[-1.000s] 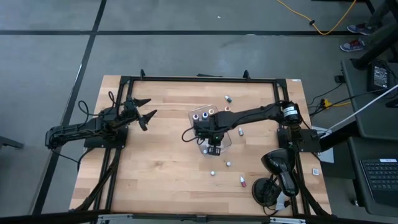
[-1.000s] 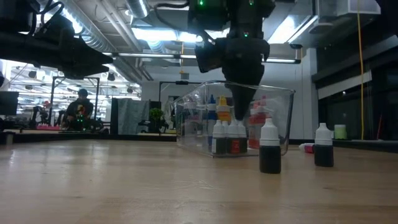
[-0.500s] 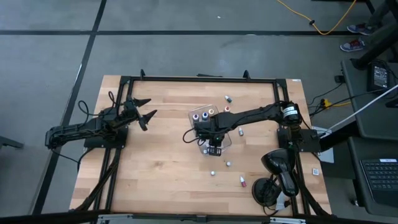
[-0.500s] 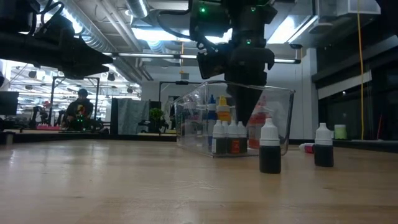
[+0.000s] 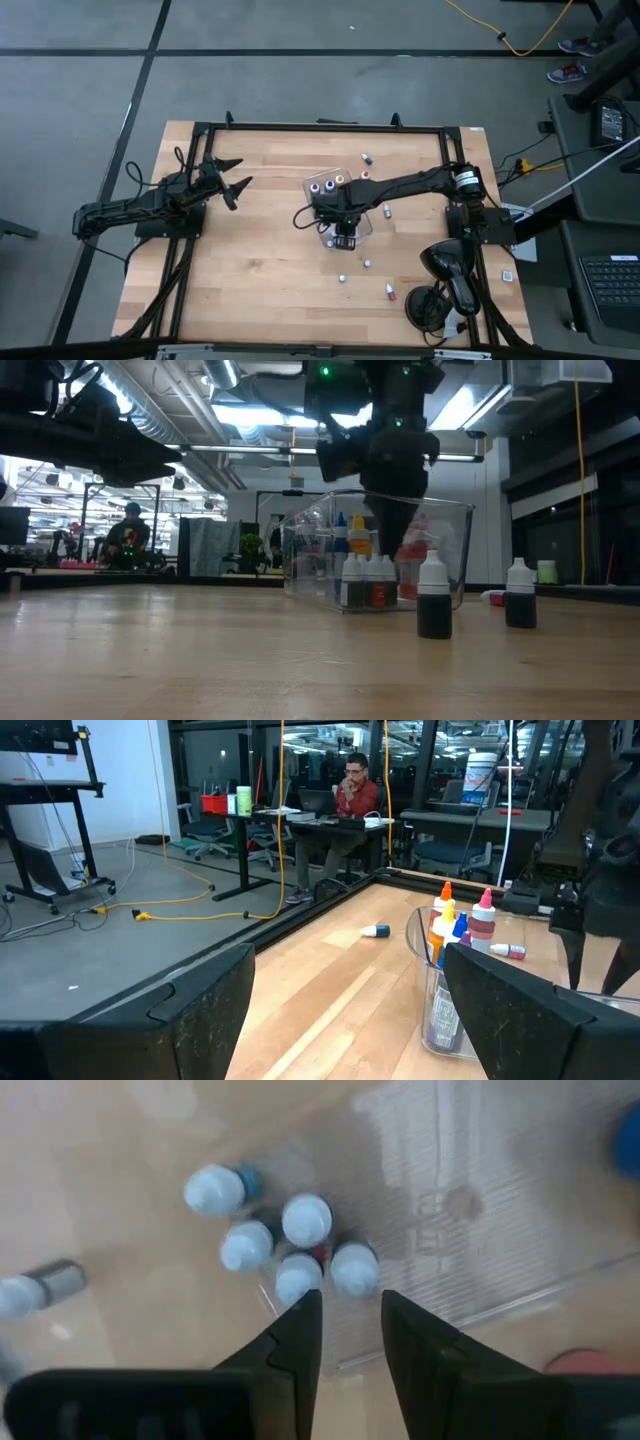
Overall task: Pick & Place food coloring
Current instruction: Put the right small black food coloring bottle into the bottom of the bin
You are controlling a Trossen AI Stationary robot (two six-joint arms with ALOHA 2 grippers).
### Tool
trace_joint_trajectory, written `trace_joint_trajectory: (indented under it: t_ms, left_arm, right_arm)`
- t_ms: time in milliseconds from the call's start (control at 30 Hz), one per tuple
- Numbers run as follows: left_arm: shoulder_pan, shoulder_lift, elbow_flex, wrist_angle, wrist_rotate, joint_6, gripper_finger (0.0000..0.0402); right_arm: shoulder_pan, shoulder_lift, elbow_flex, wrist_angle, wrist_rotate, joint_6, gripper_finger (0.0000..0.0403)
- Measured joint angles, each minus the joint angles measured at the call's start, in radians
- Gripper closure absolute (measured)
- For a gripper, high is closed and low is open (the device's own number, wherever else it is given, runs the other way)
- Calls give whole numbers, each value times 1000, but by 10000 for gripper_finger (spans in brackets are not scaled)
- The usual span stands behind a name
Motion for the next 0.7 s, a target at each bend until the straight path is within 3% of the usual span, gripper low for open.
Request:
trace_joint_trajectory:
  t_ms: [267,400,700]
  left_arm:
    - [0,0,0,0,0,0,82]
    - [0,0,0,0,0,0,82]
    - [0,0,0,0,0,0,82]
  right_arm:
    - [4,-71,79,-53,33,46,290]
    - [26,-129,90,-96,37,142,254]
    - [137,-214,90,-173,55,645,141]
